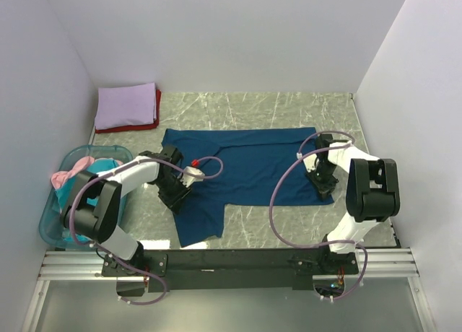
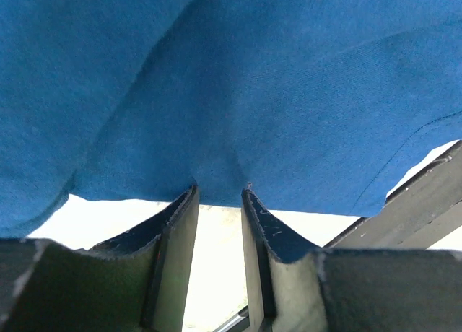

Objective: Fold and stack the t-shirts
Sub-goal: Fold the tshirt

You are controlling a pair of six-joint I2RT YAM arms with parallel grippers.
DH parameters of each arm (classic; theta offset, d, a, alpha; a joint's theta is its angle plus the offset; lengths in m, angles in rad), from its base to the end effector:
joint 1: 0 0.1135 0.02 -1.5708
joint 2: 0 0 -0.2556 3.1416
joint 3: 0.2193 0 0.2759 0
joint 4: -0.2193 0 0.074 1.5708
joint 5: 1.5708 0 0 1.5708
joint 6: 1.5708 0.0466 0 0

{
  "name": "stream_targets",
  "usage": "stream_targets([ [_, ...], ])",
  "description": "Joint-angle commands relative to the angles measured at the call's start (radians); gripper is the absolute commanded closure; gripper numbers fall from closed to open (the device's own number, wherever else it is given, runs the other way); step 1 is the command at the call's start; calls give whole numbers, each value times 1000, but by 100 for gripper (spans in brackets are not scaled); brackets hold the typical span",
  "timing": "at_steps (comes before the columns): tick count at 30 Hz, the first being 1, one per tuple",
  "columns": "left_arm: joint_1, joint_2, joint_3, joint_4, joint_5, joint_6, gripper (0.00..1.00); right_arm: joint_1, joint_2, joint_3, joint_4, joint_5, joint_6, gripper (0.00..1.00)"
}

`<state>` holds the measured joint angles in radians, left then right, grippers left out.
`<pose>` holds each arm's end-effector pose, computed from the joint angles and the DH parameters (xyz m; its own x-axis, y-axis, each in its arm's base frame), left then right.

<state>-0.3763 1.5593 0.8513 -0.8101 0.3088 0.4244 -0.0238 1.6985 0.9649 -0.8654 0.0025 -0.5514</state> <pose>0.2430 -0.1113 0.1213 -0.6960 0.6968 -0.1730 0.7150 0.6510 -0.2549 0.2893 -0.0070 0.1107 -0.8636 -0.5035 0.0253 -0.5033 0.8640 0.0126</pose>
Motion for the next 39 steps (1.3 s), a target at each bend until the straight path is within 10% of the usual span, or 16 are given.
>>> stream_targets([
  [1,1,-25,-54,-4,-40,31,63,-5,6,-60,55,51,-31,81],
  [8,1,-88,-26,-127,-42,80,62,-21,-105,-29,-53,13,-87,81],
  [14,79,-105,283,-245,87,91,42,-111,-119,299,-231,-226,-50,58],
  [25,302,206,637,-91,268,-205,33,-174,279,805,-126,-366,295,55],
  [39,353,419,686,3,326,-322,29,-179,513,923,-29,-349,401,43],
])
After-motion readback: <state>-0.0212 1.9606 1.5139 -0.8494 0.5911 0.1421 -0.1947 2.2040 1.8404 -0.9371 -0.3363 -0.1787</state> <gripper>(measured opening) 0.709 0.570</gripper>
